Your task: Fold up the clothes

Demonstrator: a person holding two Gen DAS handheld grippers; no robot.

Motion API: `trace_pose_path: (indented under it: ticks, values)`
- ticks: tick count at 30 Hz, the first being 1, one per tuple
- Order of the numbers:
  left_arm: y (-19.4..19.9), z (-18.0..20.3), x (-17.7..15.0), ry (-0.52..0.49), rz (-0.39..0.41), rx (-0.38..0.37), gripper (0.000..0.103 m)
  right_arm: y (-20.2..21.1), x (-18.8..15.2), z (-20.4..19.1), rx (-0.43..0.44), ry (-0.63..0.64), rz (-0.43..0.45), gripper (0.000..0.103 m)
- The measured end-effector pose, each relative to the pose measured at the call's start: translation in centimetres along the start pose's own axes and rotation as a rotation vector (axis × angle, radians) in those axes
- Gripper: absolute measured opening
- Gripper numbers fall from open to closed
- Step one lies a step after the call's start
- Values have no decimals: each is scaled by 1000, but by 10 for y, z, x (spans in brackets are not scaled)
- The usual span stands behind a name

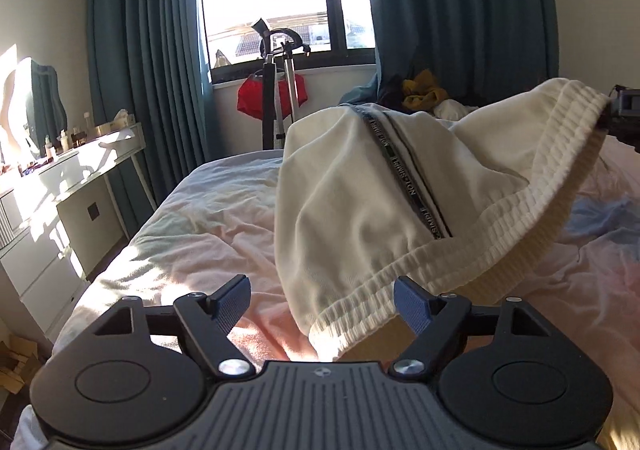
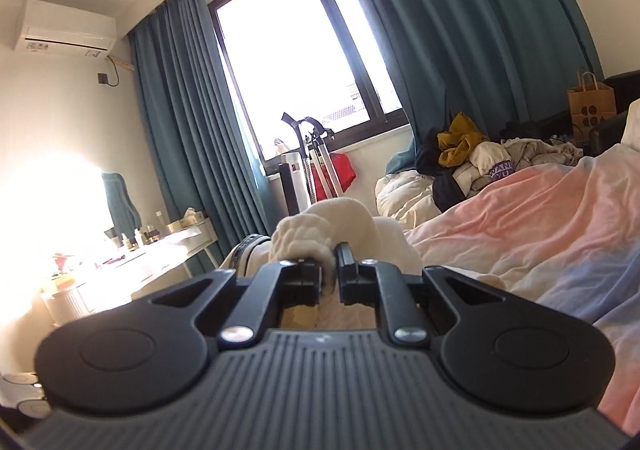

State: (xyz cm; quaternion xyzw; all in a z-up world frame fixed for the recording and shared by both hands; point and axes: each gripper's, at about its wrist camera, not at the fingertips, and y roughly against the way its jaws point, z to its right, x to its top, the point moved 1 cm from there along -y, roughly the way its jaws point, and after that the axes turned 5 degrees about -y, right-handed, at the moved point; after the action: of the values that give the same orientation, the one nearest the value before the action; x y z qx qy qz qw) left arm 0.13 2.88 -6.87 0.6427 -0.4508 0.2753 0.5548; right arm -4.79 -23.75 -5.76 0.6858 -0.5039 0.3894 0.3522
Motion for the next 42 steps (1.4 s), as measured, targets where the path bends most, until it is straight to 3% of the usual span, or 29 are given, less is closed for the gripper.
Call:
trace_pose_path:
  ticks: [6, 11, 18, 24, 25, 26, 27, 30, 35, 40, 42]
  values:
    - [-15, 46, -5, -181, 39, -121, 80, -16, -6, 8, 0, -44, -74, 12]
    - [-46, 67, -10, -267, 53, -179, 77, -18, -7, 8, 60, -86, -100, 12]
    - [-80, 94, -26, -403, 58, -74, 69, -11, -6, 11, 115, -151, -96, 12]
    - [-99, 83, -8, -285, 102, -12, 60, -12, -17, 11, 53, -101, -129, 12]
    - [-104, 81, -7, -277, 103, 25, 47, -13, -19, 10, 40, -93, -134, 12]
    - [-110, 76, -7, -270, 92, 56, 29, -14, -21, 9, 27, -81, -136, 12]
    - [-116, 71, -7, -263, 82, 86, 24, -15, -23, 8, 13, -69, -137, 13]
    - [-122, 51, -3, -173, 63, 100, 21, -17, -31, 4, -32, -33, -152, 13]
    - [-98, -1, 14, 147, 132, -10, 17, -21, -46, 4, -125, 38, -159, 16]
    - [-82, -64, 21, 424, 181, -8, 15, -33, -69, 6, -194, 78, -249, 26]
    - [-81, -88, 20, 534, 171, -15, 14, -40, -80, 3, -193, 114, -311, 39]
